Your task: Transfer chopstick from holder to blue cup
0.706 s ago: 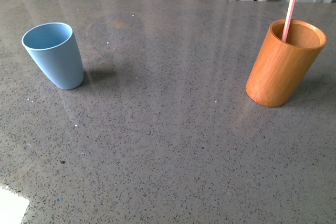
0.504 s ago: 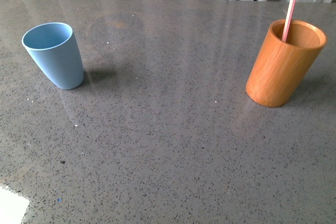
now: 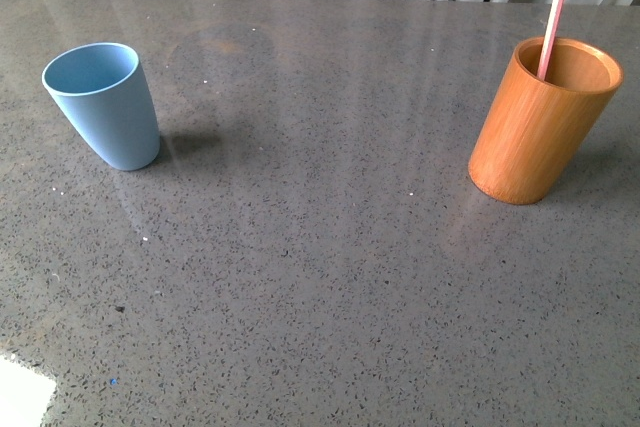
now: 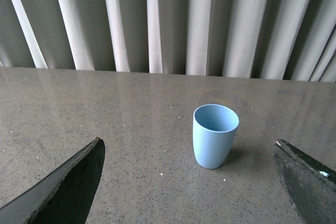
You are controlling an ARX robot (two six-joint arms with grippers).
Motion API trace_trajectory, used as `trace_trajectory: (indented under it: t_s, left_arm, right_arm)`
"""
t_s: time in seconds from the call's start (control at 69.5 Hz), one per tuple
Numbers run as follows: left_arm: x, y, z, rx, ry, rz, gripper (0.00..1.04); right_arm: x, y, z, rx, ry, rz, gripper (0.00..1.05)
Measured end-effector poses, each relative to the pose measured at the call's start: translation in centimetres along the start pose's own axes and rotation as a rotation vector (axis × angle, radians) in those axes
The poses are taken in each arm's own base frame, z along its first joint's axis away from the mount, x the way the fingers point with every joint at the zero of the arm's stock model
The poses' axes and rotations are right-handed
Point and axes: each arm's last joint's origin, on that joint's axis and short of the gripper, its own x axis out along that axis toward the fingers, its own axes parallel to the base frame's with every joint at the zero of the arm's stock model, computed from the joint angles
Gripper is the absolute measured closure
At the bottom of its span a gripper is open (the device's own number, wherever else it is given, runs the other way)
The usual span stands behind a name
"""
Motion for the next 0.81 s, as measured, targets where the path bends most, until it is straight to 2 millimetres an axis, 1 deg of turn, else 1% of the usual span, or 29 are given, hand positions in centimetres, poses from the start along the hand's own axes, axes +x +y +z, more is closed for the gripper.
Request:
trace_trajectory:
  t_s: [0.072, 0.101, 0.158, 0.187, 0.245, 0.461, 0.59, 0.648, 0.72, 0.763, 0.806]
  left_arm:
    - [0.0, 0.0, 0.0, 0.000, 0.000, 0.001, 0.09]
    - [0.0, 0.0, -0.1, -0.008, 0.068, 0.052, 0.09]
    - [0.2, -0.1, 0.1, 0.022, 0.307, 0.166, 0.09]
    - [0.4, -0.2, 0.2, 0.043, 0.382, 0.194, 0.09]
    - [0.9, -0.4, 0.4, 0.065, 0.445, 0.200, 0.09]
    - [1.2, -0.9, 0.7, 0.062, 0.453, 0.165, 0.09]
    - [2.2, -0.9, 0.8, 0.040, 0.441, 0.125, 0.09]
    - [3.3, -0.7, 0.9, 0.031, 0.435, 0.112, 0.09]
    - [5.0, -0.4, 1.6, 0.011, 0.421, 0.097, 0.09]
    - [6.2, -0.3, 2.3, -0.005, 0.413, 0.074, 0.09]
    - [7.9, -0.2, 3.1, -0.016, 0.405, 0.059, 0.09]
  right_arm:
    - [0.0, 0.0, 0.0, 0.000, 0.000, 0.000, 0.09]
    - [0.0, 0.0, 0.0, 0.000, 0.000, 0.000, 0.09]
    - [0.0, 0.0, 0.0, 0.000, 0.000, -0.002, 0.09]
    - [0.0, 0.0, 0.0, 0.000, 0.000, -0.001, 0.09]
    - [0.0, 0.0, 0.0, 0.000, -0.001, 0.000, 0.09]
    - [0.0, 0.0, 0.0, 0.000, -0.001, 0.000, 0.09]
    - [0.0, 0.0, 0.0, 0.000, -0.001, 0.000, 0.09]
    - [0.0, 0.0, 0.0, 0.000, -0.001, 0.000, 0.09]
    - [0.0, 0.0, 0.0, 0.000, -0.001, 0.000, 0.09]
    - [0.0, 0.0, 0.0, 0.000, -0.001, 0.000, 0.09]
    - [0.0, 0.0, 0.0, 0.000, 0.000, 0.000, 0.09]
